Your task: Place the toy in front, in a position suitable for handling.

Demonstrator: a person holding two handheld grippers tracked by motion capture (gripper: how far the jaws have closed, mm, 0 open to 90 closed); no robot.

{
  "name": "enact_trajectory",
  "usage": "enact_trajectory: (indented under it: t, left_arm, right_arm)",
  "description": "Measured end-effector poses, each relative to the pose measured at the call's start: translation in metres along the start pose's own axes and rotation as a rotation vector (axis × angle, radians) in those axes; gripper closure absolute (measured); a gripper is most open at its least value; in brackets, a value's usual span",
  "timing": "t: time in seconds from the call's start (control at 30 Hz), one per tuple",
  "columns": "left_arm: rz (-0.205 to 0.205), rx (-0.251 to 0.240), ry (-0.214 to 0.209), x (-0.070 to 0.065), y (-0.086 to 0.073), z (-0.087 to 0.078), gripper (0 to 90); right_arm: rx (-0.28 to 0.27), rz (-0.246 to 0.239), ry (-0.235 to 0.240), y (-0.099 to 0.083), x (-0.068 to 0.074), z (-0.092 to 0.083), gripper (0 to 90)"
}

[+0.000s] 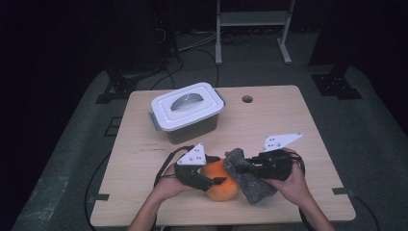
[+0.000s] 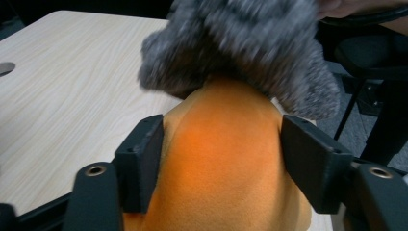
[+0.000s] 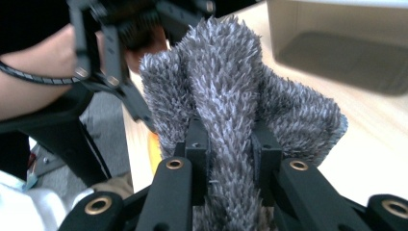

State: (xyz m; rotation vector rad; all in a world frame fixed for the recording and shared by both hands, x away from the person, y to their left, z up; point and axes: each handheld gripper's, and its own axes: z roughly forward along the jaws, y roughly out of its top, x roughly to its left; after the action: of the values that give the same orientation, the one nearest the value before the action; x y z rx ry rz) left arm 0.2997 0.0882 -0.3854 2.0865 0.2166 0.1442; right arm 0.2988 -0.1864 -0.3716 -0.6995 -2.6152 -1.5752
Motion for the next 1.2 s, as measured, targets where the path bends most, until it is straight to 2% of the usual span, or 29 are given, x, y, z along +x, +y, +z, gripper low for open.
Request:
enact_trajectory:
  t: [0.13, 0.27, 0.3, 0.33, 0.43, 0.47, 0.53, 0.6, 0.63, 0.7, 0.8, 0.87, 0.9, 0.93, 1.0, 1.1, 1.13, 1.17, 1.2]
  left_arm:
    - [-0.026, 0.023, -0.021, 0.005, -0.003, 0.001, 17.7]
    - [-0.064, 0.033, -0.06, 0.013, -0.012, 0.002, 10.3]
    - [-0.064, 0.033, -0.06, 0.013, -0.012, 0.002, 9.8]
    - [-0.103, 0.024, -0.092, 0.016, -0.017, 0.002, 9.1]
    - [-0.136, 0.023, -0.14, 0.021, -0.024, 0.003, 8.4]
    - [-0.136, 0.023, -0.14, 0.021, -0.024, 0.003, 8.4]
    - [-0.14, 0.02, -0.171, 0.024, -0.028, 0.001, 10.0]
    - [-0.129, 0.018, -0.172, 0.023, -0.029, 0.0, 16.7]
    - [-0.129, 0.018, -0.172, 0.023, -0.029, 0.0, 22.9]
    - [-0.096, 0.012, -0.135, 0.02, -0.024, -0.004, 29.9]
    - [-0.07, 0.011, -0.088, 0.017, -0.016, -0.009, 33.8]
    - [-0.024, 0.052, -0.03, 0.013, -0.009, -0.012, 34.5]
    - [-0.024, 0.052, -0.03, 0.013, -0.009, -0.012, 34.5]
    - [0.016, 0.086, -0.008, 0.007, -0.005, -0.011, 34.6]
    - [0.032, 0.092, -0.01, 0.004, -0.003, -0.007, 34.5]
    - [0.026, 0.085, -0.006, 0.002, -0.003, -0.003, 32.4]
    - [0.019, 0.081, -0.005, 0.003, -0.003, -0.001, 31.3]
    - [0.019, 0.081, -0.005, 0.003, -0.003, -0.001, 29.3]
    - [0.008, 0.078, -0.008, 0.005, -0.005, 0.0, 26.6]
  right_arm:
    - [0.023, 0.04, 0.037, -0.012, -0.007, 0.008, 73.8]
    - [0.021, 0.047, 0.042, -0.017, -0.007, 0.008, 73.8]
    - [0.025, 0.045, 0.041, -0.018, -0.007, 0.008, 73.8]
    - [0.031, 0.046, 0.038, -0.019, -0.006, 0.007, 73.8]
    - [0.042, 0.051, 0.036, -0.024, -0.007, 0.007, 73.8]
    - [0.042, 0.051, 0.036, -0.024, -0.007, 0.007, 73.8]
    - [0.062, 0.065, 0.033, -0.034, -0.008, 0.008, 73.8]
    - [0.075, 0.074, 0.033, -0.04, -0.009, 0.008, 73.8]
    - [0.075, 0.074, 0.033, -0.04, -0.009, 0.008, 73.8]
    - [0.096, 0.082, 0.017, -0.044, -0.011, 0.004, 73.7]
    - [0.069, 0.077, 0.008, -0.039, -0.01, -0.004, 73.9]
    - [0.045, 0.055, -0.003, -0.031, -0.007, -0.009, 73.9]
    - [0.045, 0.055, -0.003, -0.031, -0.007, -0.009, 73.9]
    - [0.009, 0.033, -0.005, -0.019, -0.003, -0.014, 73.9]
    - [-0.016, 0.015, 0.003, -0.008, 0.001, -0.014, 73.9]
    - [-0.023, -0.007, 0.006, 0.0, 0.006, -0.01, 73.8]
    - [-0.005, -0.027, 0.011, 0.003, 0.009, -0.002, 73.9]
    - [-0.005, -0.027, 0.011, 0.003, 0.009, -0.002, 73.9]
    - [0.031, -0.036, 0.0, 0.001, 0.01, 0.008, 73.8]
